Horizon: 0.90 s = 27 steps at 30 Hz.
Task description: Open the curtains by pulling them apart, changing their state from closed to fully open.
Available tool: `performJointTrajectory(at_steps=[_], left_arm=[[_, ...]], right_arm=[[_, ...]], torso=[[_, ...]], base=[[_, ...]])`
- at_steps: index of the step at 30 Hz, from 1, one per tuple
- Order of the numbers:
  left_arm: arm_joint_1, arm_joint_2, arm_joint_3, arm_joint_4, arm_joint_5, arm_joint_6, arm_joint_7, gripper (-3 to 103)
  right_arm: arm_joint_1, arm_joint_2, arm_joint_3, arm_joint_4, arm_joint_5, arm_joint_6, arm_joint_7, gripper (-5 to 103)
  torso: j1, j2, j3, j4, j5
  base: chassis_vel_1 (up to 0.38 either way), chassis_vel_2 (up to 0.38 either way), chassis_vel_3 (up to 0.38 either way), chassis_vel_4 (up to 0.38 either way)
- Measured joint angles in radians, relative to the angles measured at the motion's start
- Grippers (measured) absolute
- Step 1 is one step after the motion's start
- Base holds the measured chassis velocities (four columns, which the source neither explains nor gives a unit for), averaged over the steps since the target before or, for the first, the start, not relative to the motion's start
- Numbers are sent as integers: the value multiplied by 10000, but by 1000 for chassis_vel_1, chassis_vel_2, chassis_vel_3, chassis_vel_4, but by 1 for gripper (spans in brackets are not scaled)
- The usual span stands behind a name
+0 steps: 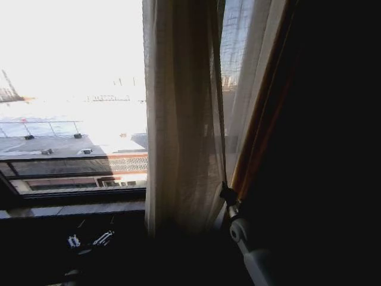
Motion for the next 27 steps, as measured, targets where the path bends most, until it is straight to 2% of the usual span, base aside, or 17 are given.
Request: performJointTrajectory(at_steps=[2,4,6,10,11,13,16,19,21,25,27], left_arm=[[0,-2,1,0,5,0,3,100],[-1,-15,16,1,30,-2,8,100],[-1,-22,25,9,38,-3,6,100],[-1,-35,54,45,78,-16,3,100],[-1,-35,54,45,78,-16,3,100],[-15,-34,58,79,82,-20,3,100],[-30,-22,59,99,82,-23,5,100],[-53,12,43,138,77,-25,7,100],[-65,18,41,149,72,-25,8,100],[-169,-8,71,204,67,-25,7,100],[-172,-16,81,209,67,-25,7,100]], right_arm=[[-2,4,16,-11,-50,0,6,-3],[-40,15,62,-60,-319,-34,-1,8],[-65,15,75,-61,-384,-40,-7,8],[-238,-14,114,30,-429,-92,-10,29],[-238,-14,114,30,-429,-92,-10,29],[-465,-84,160,301,-434,-352,-12,40],[-754,-160,224,649,-460,-544,-81,45],[-1438,-339,289,1484,-507,-912,-360,61],[-1571,-376,269,1685,-507,-994,-381,61],[-1937,-390,-36,2576,-508,-1231,-351,83],[-1991,-360,-134,2753,-508,-1279,-302,83]], torso=[[0,0,0,0,-1],[1,-1,0,-1,-6],[1,0,0,0,-19],[2,0,-1,3,-11],[2,0,-1,3,-11],[1,0,-1,1,-10],[0,0,-1,0,-2],[1,0,-1,-3,-5],[0,0,-1,-4,-7],[0,1,-3,1,-13],[0,1,-3,1,-12]], base=[[-32,-84,74,24],[0,0,0,0],[0,0,0,0],[27,27,-24,-18],[0,0,0,0],[0,0,0,0],[0,0,0,0],[0,0,0,0],[0,0,0,0],[0,0,0,0],[0,0,0,0]])
